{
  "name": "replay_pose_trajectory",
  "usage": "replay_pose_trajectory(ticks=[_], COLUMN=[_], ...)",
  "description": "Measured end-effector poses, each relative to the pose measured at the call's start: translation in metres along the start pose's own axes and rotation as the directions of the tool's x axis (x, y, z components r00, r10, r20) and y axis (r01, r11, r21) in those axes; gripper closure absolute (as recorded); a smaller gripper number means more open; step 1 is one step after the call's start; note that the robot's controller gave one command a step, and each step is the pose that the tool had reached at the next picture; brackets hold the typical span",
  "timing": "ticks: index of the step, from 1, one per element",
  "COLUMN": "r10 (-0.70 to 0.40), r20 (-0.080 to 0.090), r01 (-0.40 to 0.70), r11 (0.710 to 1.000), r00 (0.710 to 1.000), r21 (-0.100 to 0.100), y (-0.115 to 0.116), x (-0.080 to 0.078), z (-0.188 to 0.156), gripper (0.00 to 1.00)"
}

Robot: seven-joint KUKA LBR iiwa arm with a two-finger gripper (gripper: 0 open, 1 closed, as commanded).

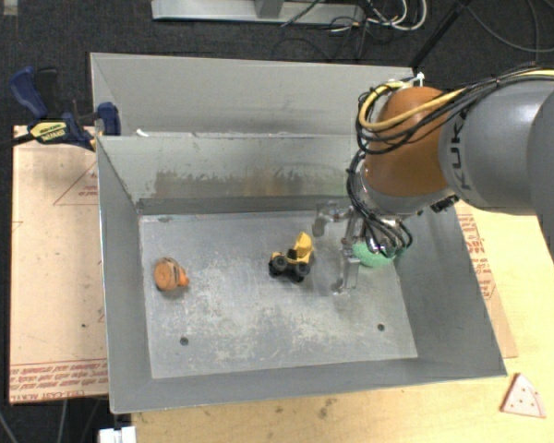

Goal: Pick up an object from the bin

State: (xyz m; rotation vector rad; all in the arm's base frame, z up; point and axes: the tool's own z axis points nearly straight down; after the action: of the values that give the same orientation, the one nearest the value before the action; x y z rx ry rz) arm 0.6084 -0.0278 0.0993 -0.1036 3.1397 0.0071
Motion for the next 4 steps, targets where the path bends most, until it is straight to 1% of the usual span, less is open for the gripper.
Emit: replay_pose_trajectory(ticks=[1,2,4], r10=[0.000,-0.088,-0.090], r20=[0.004,0.004,0.006], r01=[0.000,0.088,0.090], r11=[1.000,0.996,0.996], r00=[1.000,0.996,0.996], r21=[0.004,0.003,0.003], y=[0.043,0.034,0.034], x=[-0.017,0.011,0.010], z=[0.020,0.027,0.027], gripper=[0.00,1.00,1.00])
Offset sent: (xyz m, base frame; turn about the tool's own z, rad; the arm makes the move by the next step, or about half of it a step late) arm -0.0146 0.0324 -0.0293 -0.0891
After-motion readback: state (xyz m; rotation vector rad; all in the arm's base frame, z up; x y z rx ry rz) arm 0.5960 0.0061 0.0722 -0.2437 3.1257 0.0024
